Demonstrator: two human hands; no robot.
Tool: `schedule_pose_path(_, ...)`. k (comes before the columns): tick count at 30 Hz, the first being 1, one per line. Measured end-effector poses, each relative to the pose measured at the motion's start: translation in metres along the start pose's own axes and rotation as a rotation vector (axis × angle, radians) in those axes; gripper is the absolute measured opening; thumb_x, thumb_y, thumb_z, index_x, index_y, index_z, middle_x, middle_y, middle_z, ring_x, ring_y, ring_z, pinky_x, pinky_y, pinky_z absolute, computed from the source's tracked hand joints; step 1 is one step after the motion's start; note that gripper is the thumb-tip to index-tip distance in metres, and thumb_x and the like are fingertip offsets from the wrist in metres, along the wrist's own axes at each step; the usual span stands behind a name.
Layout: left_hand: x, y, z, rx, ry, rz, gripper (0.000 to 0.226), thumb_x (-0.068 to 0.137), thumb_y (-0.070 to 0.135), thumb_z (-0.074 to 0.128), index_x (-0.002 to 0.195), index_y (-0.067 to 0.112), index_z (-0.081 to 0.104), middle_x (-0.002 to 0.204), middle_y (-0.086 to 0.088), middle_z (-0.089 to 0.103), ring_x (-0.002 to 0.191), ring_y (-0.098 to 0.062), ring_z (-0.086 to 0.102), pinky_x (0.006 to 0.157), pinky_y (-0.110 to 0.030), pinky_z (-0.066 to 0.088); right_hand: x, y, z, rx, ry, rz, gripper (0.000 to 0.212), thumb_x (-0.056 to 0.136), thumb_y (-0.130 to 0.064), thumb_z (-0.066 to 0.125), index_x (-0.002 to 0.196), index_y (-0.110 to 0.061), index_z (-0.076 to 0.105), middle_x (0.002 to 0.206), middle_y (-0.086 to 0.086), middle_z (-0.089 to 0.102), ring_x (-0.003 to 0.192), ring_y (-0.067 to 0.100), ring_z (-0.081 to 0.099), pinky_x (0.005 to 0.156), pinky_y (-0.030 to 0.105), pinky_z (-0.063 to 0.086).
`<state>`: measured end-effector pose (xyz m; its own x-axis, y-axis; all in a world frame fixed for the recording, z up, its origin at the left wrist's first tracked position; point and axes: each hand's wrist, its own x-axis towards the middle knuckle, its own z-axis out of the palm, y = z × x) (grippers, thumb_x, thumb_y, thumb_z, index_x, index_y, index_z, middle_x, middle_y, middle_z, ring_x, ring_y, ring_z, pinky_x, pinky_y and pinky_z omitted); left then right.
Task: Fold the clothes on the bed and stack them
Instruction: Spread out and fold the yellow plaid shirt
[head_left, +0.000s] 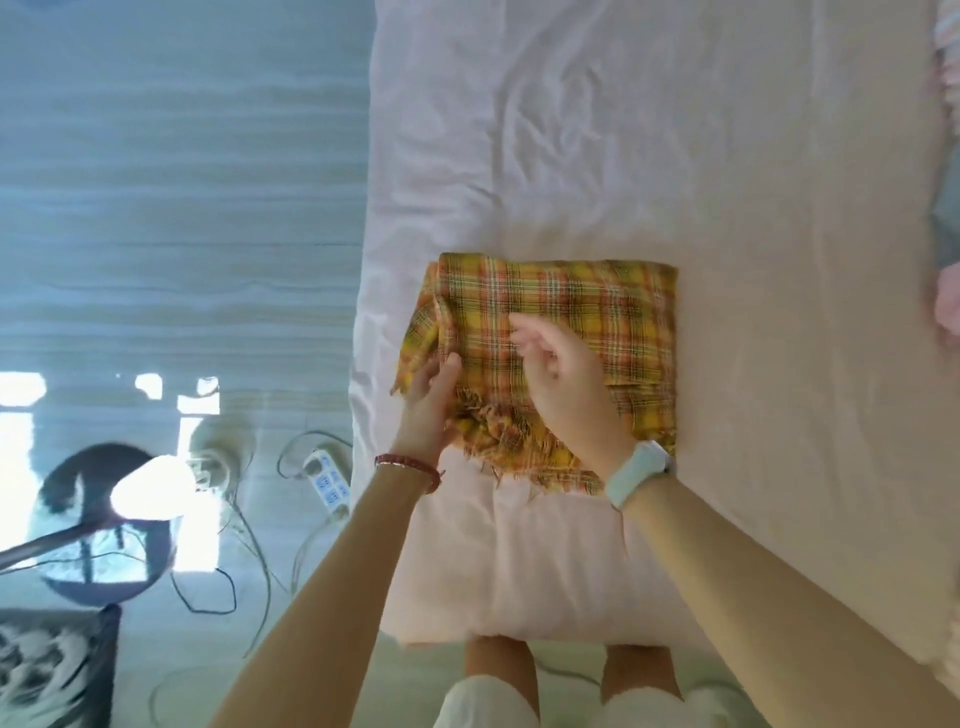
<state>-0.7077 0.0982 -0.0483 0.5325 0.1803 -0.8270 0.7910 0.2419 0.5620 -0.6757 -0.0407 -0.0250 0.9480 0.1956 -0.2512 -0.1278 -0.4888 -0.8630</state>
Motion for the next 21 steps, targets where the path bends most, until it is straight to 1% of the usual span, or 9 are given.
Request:
schedule_pose_path(2, 0.003, -0.002, 0.009, 0.188, 0.014, 0.108, 0.090, 0.069, 0.065, 0.064, 0.139, 0.017, 0.035, 0.125, 0.004, 0.055, 0.111, -0.015, 0.055, 0.092, -0.035, 0.048, -0.021, 0.021, -0.020, -0.165, 0.260, -0.092, 0.033, 0.091, -0.013, 0.038, 0.115, -0.006, 0.060, 0.102, 0.000, 0.059, 0.095, 0.014, 0.056, 0.085, 0.021, 0.046)
schedule_pose_path(3, 0.004, -0.004, 0.015, 0.267, 0.047, 0.164, 0.083, 0.074, 0.058, 0.065, 0.138, 0.013, 0.036, 0.126, 0.003, 0.054, 0.112, -0.016, 0.053, 0.094, -0.035, 0.045, -0.031, 0.035, -0.031, -0.257, 0.331, -0.078, 0.033, 0.089, -0.013, 0.037, 0.112, -0.006, 0.061, 0.102, 0.003, 0.059, 0.097, 0.017, 0.054, 0.087, 0.024, 0.044)
schedule_pose_path(6, 0.010, -0.005, 0.026, 0.375, 0.224, 0.298, 0.022, 0.095, 0.028, 0.049, 0.105, 0.009, 0.055, 0.081, 0.003, 0.055, 0.071, -0.012, 0.050, 0.067, -0.029, 0.042, -0.055, 0.070, -0.051, -0.472, 0.369, 0.043, 0.032, 0.084, 0.000, 0.045, 0.110, -0.007, 0.061, 0.107, 0.011, 0.056, 0.102, 0.026, 0.050, 0.087, 0.037, 0.045)
schedule_pose_path(9, 0.014, -0.002, 0.020, 0.279, 0.262, 0.312, 0.032, 0.099, 0.022, 0.040, 0.068, 0.015, 0.046, 0.065, 0.002, 0.044, 0.061, -0.013, 0.042, 0.060, -0.029, 0.036, -0.067, 0.085, -0.056, -0.450, 0.270, 0.129, 0.033, 0.082, 0.009, 0.051, 0.111, -0.004, 0.057, 0.115, 0.012, 0.051, 0.107, 0.027, 0.050, 0.085, 0.035, 0.049)
schedule_pose_path(10, 0.015, 0.000, 0.017, 0.265, 0.264, 0.302, 0.030, 0.099, 0.022, 0.039, 0.071, 0.014, 0.048, 0.069, 0.001, 0.047, 0.066, -0.015, 0.045, 0.062, -0.029, 0.037, -0.070, 0.088, -0.057, -0.433, 0.244, 0.130, 0.033, 0.082, 0.009, 0.051, 0.112, -0.003, 0.056, 0.118, 0.011, 0.050, 0.109, 0.026, 0.050, 0.085, 0.030, 0.047)
schedule_pose_path(13, 0.015, 0.005, 0.013, 0.270, 0.268, 0.272, 0.026, 0.100, 0.023, 0.037, 0.109, 0.009, 0.057, 0.101, -0.005, 0.059, 0.094, -0.019, 0.053, 0.082, -0.029, 0.041, -0.074, 0.094, -0.057, -0.305, 0.212, 0.165, 0.041, 0.082, 0.011, 0.050, 0.121, -0.003, 0.048, 0.128, 0.010, 0.042, 0.112, 0.016, 0.048, 0.090, 0.020, 0.044)
schedule_pose_path(17, 0.012, 0.013, 0.021, 0.516, 0.445, 0.355, 0.038, 0.093, 0.015, 0.042, 0.130, 0.009, 0.045, 0.128, -0.012, 0.050, 0.112, -0.029, 0.051, 0.095, -0.039, 0.041, -0.077, 0.093, -0.059, -0.026, 0.245, 0.322, 0.043, 0.086, 0.008, 0.050, 0.125, -0.008, 0.040, 0.126, 0.000, 0.039, 0.110, 0.005, 0.046, 0.081, 0.003, 0.042)
schedule_pose_path(19, 0.006, 0.019, 0.032, 0.695, 0.515, 0.520, 0.049, 0.086, 0.018, 0.044, 0.134, 0.011, 0.041, 0.136, -0.012, 0.040, 0.121, -0.031, 0.042, 0.100, -0.043, 0.030, -0.080, 0.098, -0.059, 0.020, 0.269, 0.375, 0.038, 0.088, 0.004, 0.052, 0.123, -0.007, 0.042, 0.121, 0.000, 0.044, 0.105, 0.006, 0.049, 0.079, 0.007, 0.044)
schedule_pose_path(21, 0.007, 0.026, 0.047, 0.910, 0.457, 0.752, 0.050, 0.084, 0.021, 0.048, 0.134, 0.013, 0.044, 0.140, -0.012, 0.039, 0.128, -0.032, 0.035, 0.104, -0.047, 0.022, -0.080, 0.103, -0.058, 0.015, 0.299, 0.391, 0.031, 0.089, 0.002, 0.053, 0.119, -0.005, 0.047, 0.116, 0.002, 0.052, 0.097, 0.010, 0.053, 0.080, 0.013, 0.046)
